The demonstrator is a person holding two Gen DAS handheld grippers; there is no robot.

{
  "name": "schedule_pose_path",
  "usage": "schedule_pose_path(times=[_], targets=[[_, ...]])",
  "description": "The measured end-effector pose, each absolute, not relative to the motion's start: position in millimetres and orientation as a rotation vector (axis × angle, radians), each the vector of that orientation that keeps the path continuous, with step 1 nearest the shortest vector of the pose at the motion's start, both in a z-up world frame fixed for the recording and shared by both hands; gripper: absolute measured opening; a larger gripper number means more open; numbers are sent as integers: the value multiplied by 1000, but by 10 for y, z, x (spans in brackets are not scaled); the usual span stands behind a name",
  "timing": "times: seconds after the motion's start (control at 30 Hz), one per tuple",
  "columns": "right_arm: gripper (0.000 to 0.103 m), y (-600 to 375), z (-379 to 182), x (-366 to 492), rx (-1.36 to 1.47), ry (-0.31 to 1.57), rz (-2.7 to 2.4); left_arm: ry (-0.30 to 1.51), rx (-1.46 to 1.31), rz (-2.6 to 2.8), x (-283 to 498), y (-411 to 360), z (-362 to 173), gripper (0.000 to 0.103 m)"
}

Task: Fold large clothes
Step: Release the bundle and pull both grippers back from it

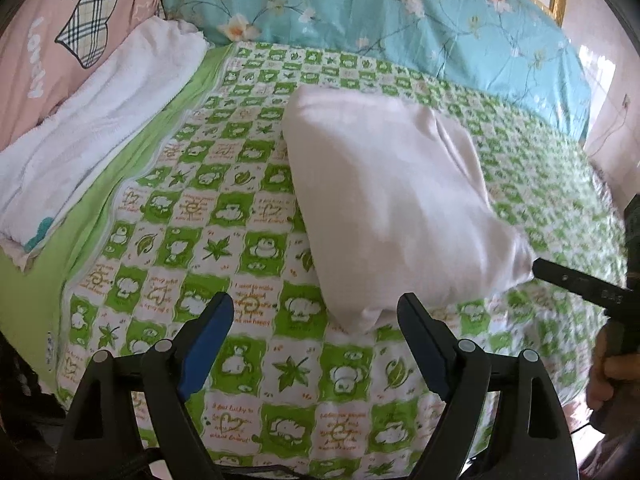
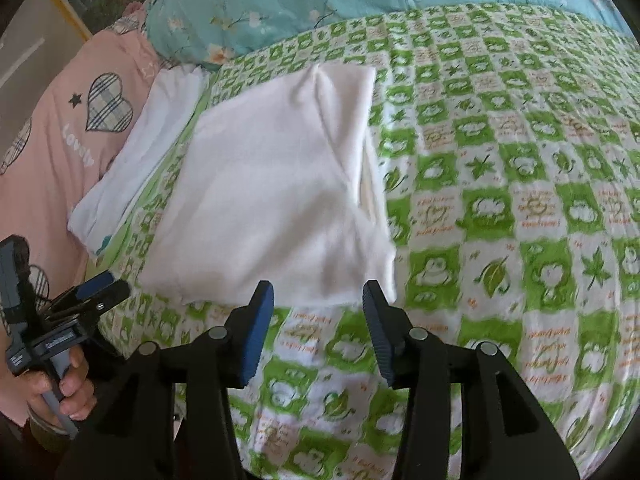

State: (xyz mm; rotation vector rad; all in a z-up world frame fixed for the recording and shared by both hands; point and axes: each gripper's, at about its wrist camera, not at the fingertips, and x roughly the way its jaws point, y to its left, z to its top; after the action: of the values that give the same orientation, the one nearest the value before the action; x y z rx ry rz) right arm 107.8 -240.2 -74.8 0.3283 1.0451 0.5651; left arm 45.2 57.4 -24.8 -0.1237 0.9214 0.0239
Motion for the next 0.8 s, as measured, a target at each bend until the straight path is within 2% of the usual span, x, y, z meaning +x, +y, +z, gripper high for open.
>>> schedule_pose_path(times=[0.33, 0.37, 0.43, 0.57, 0.7, 0.8], targets=[[49, -2487, -960, 1414, 362, 1073, 502, 944, -120, 34, 712, 508, -366, 85], [40, -2460, -1001, 1421, 354, 1082, 512, 954, -108, 37, 735, 495, -402, 85], [7, -2402, -1066, 1418, 348, 1109, 540, 957, -106, 29, 750, 491, -435, 85], [6, -2402, -989, 1333, 333, 1065, 532, 947, -84, 36, 759, 499, -491, 92], [6, -2403, -1117, 1368, 337, 1105, 524, 958, -105, 28, 786, 540, -539, 93], [13, -2453, -1062, 1342, 355, 1107, 515, 960, -90, 33, 766, 514, -510, 93]])
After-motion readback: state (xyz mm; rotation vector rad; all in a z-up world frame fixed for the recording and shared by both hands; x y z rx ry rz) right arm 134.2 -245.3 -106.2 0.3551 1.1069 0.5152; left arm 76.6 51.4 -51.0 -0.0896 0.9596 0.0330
